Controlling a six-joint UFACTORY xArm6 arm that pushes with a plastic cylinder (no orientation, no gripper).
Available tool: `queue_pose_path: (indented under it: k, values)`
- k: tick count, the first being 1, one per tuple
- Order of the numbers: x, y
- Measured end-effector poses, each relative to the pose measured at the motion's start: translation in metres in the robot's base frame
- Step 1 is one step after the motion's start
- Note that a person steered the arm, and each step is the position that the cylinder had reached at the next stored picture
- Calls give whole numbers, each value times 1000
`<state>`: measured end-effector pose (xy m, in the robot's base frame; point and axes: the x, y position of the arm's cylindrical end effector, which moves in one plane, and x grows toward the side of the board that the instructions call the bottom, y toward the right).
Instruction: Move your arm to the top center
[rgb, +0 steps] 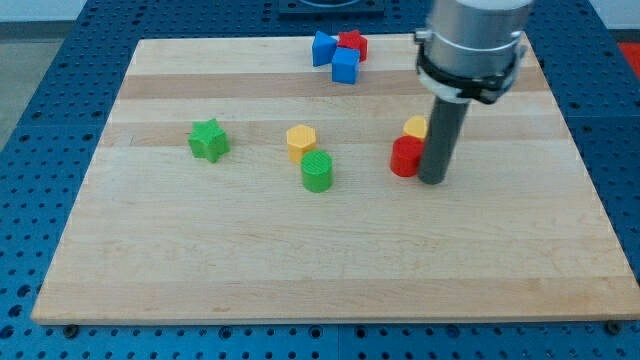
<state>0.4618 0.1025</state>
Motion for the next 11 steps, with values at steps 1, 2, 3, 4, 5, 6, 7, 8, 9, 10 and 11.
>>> queue_pose_path:
  k: [1,2,3,4,5,6,7,8,9,10,11]
  values:
    - [-1,-29]
    - [-3,-38]
    - [-5,-34]
    - [-10,-22]
    - [-23,-19]
    - [-44,-28]
    - [-63,-36]
    - [-77,-52]
    - [-82,-78]
    - [-90,-100]
    - [-104,-103]
